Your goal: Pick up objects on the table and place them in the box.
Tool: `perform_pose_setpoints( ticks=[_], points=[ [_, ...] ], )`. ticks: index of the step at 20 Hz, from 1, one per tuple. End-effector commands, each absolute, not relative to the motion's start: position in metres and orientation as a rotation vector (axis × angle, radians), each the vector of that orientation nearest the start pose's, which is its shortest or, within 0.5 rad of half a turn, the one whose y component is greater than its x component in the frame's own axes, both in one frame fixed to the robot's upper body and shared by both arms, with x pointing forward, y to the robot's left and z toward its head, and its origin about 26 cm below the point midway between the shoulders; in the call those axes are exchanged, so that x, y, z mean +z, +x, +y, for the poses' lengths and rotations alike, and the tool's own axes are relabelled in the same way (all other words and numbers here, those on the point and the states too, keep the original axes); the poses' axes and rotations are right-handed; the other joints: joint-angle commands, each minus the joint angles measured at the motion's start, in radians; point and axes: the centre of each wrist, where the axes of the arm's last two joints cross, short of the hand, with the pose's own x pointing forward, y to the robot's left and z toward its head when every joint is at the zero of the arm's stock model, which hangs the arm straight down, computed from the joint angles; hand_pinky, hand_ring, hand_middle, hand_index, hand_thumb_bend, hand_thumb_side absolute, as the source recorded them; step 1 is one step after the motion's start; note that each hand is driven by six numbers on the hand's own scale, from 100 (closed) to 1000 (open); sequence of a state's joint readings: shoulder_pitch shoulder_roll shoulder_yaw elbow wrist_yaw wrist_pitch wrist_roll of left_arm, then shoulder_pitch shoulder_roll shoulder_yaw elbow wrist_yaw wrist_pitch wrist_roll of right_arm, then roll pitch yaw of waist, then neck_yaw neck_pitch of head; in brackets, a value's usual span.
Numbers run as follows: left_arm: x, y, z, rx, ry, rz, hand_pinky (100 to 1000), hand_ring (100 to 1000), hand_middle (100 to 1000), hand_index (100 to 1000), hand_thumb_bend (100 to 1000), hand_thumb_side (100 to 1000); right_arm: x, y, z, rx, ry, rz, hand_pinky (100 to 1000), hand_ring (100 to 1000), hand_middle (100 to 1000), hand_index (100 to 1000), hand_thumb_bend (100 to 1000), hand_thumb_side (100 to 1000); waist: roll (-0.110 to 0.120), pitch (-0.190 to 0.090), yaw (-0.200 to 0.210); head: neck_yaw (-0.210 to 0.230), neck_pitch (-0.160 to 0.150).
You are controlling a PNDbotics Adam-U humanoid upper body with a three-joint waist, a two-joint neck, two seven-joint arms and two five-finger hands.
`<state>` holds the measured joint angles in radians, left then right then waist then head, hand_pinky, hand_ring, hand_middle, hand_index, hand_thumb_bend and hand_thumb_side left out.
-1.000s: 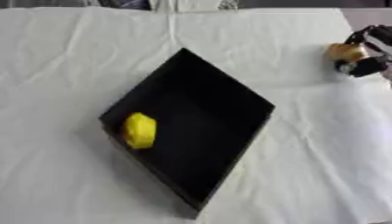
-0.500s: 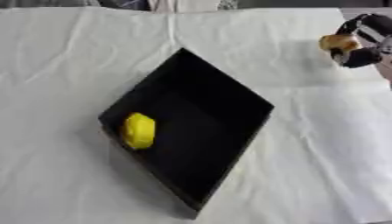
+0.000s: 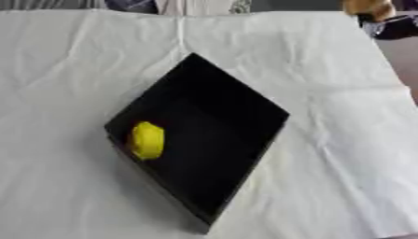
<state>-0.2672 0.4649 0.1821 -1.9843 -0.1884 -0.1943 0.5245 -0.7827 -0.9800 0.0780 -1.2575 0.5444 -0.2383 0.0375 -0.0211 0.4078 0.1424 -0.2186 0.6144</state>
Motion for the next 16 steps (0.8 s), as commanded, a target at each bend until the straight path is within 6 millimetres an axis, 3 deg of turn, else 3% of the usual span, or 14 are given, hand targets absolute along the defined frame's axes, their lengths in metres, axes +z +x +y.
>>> perform_pose_setpoints(
  ticks=[1, 9, 16],
  points=[
    [0.232, 0.289, 0.328, -0.103, -1.133, 3.371, 837, 783, 759, 874, 386, 516, 0.351, 0.375, -0.407, 1.257, -1.387, -1.924, 795, 782, 392, 579, 100, 128, -0.002, -0.030, 0.003, -0.008, -0.006],
    [0.233, 0.290, 0.327, -0.097, -1.125, 3.372, 837, 783, 758, 873, 389, 514, 0.358, 0.376, -0.297, 1.622, -1.105, -2.284, 777, 755, 400, 580, 113, 129, -0.003, -0.039, 0.006, -0.019, 0.001],
    [0.233, 0.290, 0.327, -0.098, -1.121, 3.376, 837, 783, 758, 873, 390, 514, 0.345, 0.352, -0.232, 1.913, -0.873, -2.387, 776, 743, 402, 583, 100, 147, -0.005, -0.042, 0.010, -0.024, 0.002]
  ],
)
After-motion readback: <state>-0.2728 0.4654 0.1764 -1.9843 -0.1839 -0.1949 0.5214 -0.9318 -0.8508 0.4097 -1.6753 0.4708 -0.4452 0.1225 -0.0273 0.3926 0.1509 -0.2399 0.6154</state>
